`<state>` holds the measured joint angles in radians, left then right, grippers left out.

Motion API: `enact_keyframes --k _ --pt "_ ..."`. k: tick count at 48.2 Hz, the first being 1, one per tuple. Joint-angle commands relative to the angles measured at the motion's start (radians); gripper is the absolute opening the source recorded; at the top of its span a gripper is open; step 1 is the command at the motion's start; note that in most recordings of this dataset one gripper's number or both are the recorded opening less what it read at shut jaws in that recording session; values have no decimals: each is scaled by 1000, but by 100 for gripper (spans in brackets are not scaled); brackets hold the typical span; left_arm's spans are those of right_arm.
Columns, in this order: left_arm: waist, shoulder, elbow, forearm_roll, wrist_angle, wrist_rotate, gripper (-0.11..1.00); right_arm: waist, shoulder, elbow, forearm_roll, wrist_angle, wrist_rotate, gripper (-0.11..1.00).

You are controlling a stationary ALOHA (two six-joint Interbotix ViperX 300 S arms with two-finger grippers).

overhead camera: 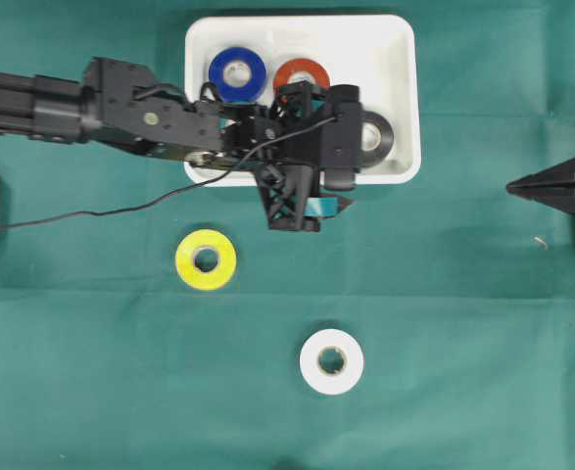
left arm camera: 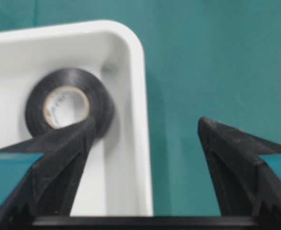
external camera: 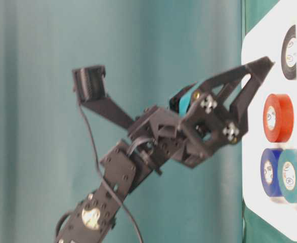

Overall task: Put the tape into the white case with the left arm.
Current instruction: 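Release the black tape and retract the left gripper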

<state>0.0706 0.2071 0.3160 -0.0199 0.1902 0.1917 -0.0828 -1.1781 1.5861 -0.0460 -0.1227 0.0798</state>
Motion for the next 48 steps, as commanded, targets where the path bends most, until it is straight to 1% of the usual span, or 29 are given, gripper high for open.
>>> enact_keyframes --k 1,11,24,41,48 --pt "-15 -72 15 -3 -17 -2 87 -2 6 -11 -3 -9 0 -9" --pt "-48 -163 107 -5 -23 -3 86 -2 6 -11 -3 -11 0 -9" --pt "-83 -270 227 -5 -72 -5 86 -2 6 -11 -3 -11 0 -9" --pt "-129 -382 351 -6 -117 -5 86 -2 6 -11 -3 -11 2 -9" --pt "-135 -428 407 -6 -137 -5 86 -2 6 -9 -3 -11 2 -9"
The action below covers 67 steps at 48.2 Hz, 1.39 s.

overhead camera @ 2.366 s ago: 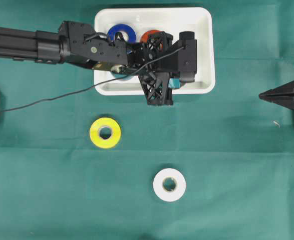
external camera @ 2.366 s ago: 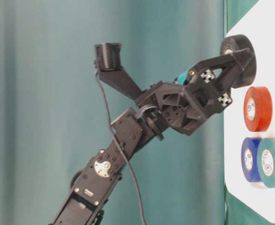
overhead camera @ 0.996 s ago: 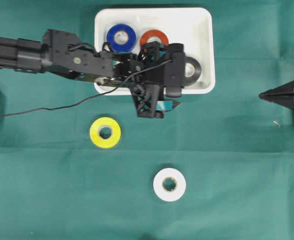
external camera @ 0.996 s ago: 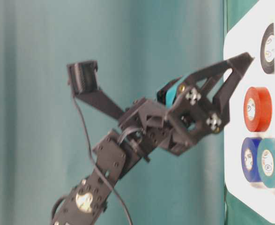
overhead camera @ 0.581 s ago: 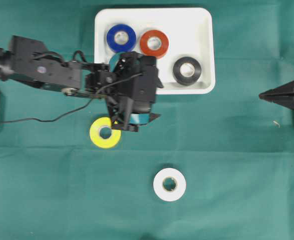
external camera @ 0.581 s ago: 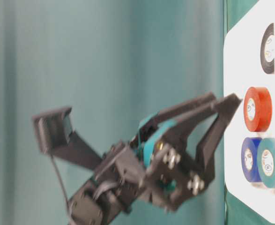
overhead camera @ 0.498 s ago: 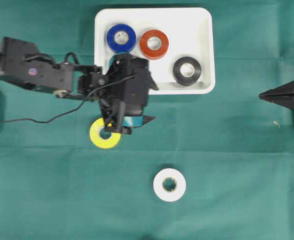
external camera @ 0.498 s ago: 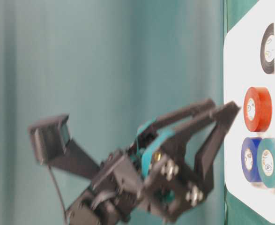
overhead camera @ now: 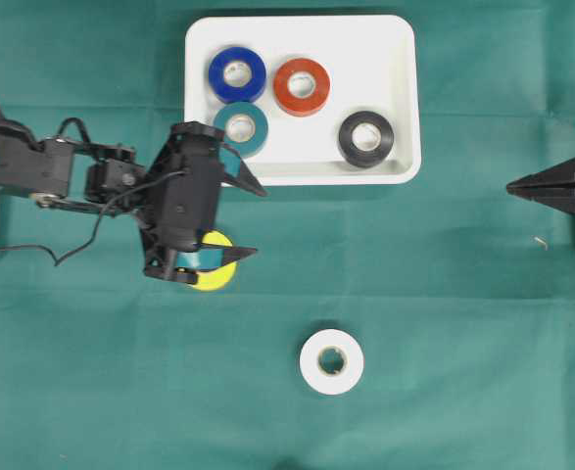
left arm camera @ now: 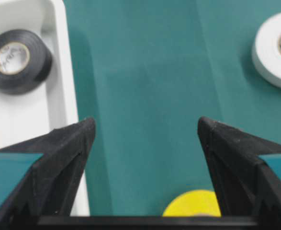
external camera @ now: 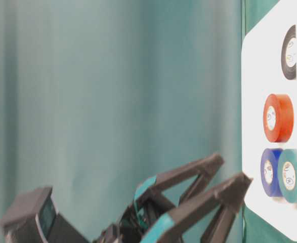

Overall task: Put the tape into the white case with the left arm.
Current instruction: 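Release the black tape and retract the left gripper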

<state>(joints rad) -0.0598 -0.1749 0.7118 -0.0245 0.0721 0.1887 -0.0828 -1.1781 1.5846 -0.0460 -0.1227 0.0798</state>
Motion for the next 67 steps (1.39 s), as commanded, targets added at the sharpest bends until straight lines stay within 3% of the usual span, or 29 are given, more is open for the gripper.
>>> enact_keyframes --k 1,26,45,67 --pt "-5 -52 18 -2 -20 -2 86 -2 6 -9 -3 -11 0 -9" --pt "-6 -222 212 -2 -69 -2 86 -2 6 -9 -3 -11 0 -9" --pt "-6 -321 301 -3 -69 -3 85 -2 6 -9 -3 -11 0 -9" --pt "-15 -388 373 -2 -69 -58 85 -2 6 -9 -3 -11 0 -9"
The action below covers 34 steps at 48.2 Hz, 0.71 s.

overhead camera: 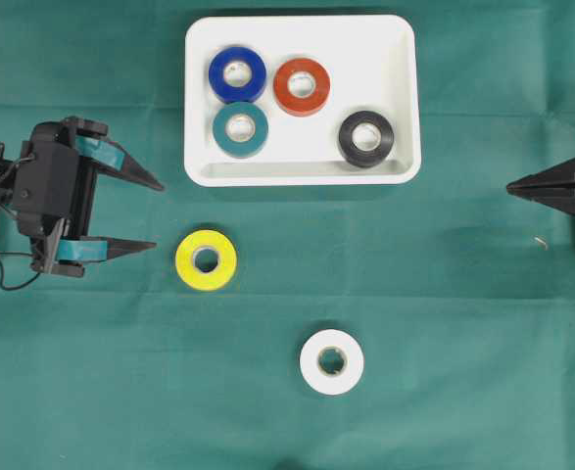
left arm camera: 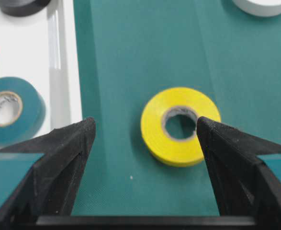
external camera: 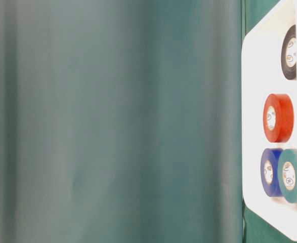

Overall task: Put the tape into the white case with the left arm.
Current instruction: 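Release the black tape and retract the left gripper, then move the left gripper past the yellow tape toward the white tape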

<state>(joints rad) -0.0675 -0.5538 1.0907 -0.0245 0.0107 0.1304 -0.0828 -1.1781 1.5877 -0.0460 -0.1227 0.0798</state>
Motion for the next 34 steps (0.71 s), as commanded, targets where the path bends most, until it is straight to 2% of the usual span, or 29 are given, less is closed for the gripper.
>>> enact_keyframes --k 1,34 --pt "-9 -9 -6 -2 -9 0 85 -2 6 -11 -3 -11 0 -9" --pt "-29 0 -3 -3 -38 0 84 -2 6 -11 -3 -11 0 -9"
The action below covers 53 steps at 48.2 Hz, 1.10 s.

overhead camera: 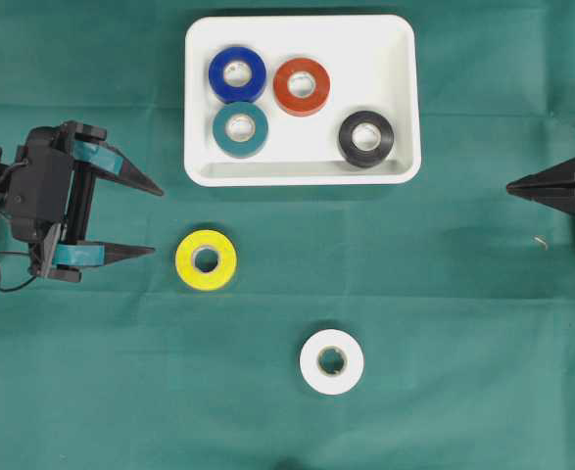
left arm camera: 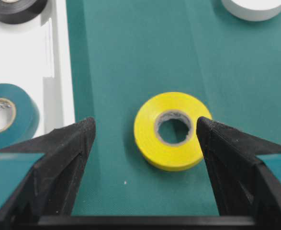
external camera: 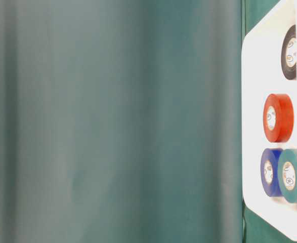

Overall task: Put the tape into the white case with the left arm.
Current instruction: 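Move the left gripper past the yellow tape toward the white tape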

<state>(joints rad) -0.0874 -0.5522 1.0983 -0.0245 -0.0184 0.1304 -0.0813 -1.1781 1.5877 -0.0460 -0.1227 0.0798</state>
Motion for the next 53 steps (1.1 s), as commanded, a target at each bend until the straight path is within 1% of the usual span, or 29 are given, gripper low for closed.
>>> enact_keyframes --k 1,10,19,43,53 --pt "-11 -2 -11 -2 -9 0 84 -3 6 -12 -3 -11 0 -9" --pt "-48 32 -29 -3 -29 2 84 -3 6 -11 -3 -11 0 -9" --pt "-86 126 -66 -2 -64 5 84 -3 6 -11 -3 -11 0 -9" --pt "-166 367 -273 -2 -63 12 83 -3 6 -11 -3 -11 0 -9" --pt "-183 449 -351 -2 -63 12 84 -3 6 -12 -3 -11 0 -9"
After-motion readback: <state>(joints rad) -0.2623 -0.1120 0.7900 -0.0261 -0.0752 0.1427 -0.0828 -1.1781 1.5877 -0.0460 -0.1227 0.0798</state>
